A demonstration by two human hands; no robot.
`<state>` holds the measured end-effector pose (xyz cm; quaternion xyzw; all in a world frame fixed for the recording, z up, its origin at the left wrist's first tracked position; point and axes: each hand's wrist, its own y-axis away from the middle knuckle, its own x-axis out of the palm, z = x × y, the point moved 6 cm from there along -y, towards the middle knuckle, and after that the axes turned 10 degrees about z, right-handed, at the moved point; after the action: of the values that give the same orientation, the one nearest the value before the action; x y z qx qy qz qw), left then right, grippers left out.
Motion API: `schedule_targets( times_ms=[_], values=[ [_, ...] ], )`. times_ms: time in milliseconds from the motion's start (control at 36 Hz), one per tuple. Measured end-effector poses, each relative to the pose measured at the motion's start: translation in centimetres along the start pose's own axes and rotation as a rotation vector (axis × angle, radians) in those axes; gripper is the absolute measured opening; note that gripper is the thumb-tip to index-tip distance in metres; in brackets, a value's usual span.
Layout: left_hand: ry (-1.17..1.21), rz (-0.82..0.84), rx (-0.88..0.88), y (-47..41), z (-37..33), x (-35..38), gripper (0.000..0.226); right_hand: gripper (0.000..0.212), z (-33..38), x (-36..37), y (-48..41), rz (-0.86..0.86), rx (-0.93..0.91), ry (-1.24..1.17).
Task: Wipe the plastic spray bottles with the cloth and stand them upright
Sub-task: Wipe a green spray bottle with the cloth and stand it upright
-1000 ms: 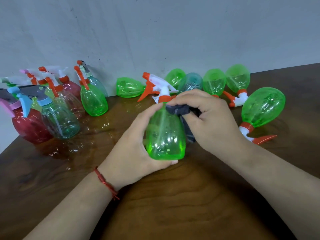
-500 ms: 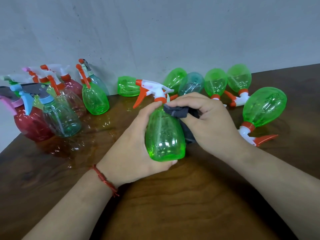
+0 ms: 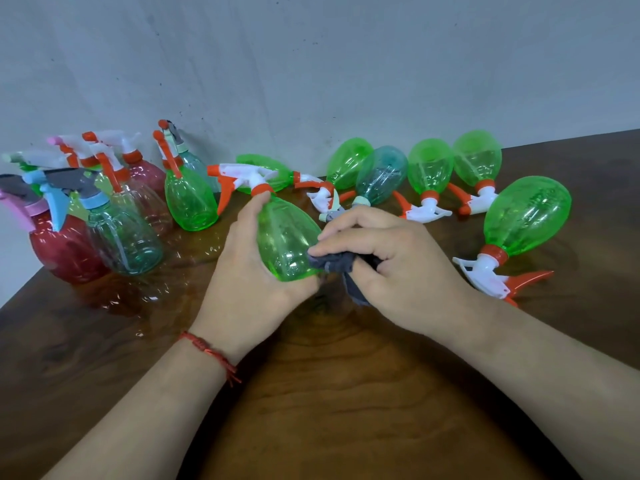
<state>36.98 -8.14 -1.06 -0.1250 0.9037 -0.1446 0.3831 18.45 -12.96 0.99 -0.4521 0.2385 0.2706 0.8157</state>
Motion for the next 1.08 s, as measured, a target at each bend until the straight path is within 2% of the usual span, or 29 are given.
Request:
schedule_targets(
  times_ms=[194,306,389,500,611,667,750,806,917,1083],
  values=[
    [0.106,0.209,0.164,0.5,-1.9,1.6,0.116,0.046,-1.6,-1.2,-0.2,-0.154,0.09,-0.104],
    [0.286,0.246,0.234,1.1,-2.8,1.8,0.113,0.03,-2.9,-2.1,-0.5,-0.209,0.199,-0.35],
    [0.35,0.281,0.238,1.3,-2.8,1.9,0.117,0.024,-2.7,-2.4,-0.7,-0.225,0.196,-0.479],
    [0.207,0.309,0.242,1.1,-2.8,2.4,0.121,0.023,-2.8,-2.2,-0.3,-0.2,0.234,-0.417],
    [0.143,0.272,0.241,0.9,-2.5,2.4,0.12,0.037,-2.8,-1.8,-0.3,-0.13,0.281,-0.401],
    [0.15,0.245,0.232,0.8,-2.2,2.3,0.121,0.043,-2.5,-1.3,-0.3,-0.073,0.299,-0.495],
    [0.122,0.235,0.237,0.7,-2.2,2.1,0.122,0.032,-2.1,-1.0,-0.4,-0.067,0.297,-0.623],
    [0.1,0.223,0.248,0.7,-2.3,2.0,0.122,0.023,-2.2,-1.2,-0.4,-0.115,0.289,-0.611],
    [0.161,0.181,0.21,0.6,-1.9,1.8,0.119,0.023,-2.3,-1.5,-0.5,-0.128,0.242,-0.501],
    [0.283,0.005,0.035,-0.2,0.4,0.6,0.113,0.024,-0.9,-0.6,-0.4,-0.011,0.105,-0.22]
  ],
)
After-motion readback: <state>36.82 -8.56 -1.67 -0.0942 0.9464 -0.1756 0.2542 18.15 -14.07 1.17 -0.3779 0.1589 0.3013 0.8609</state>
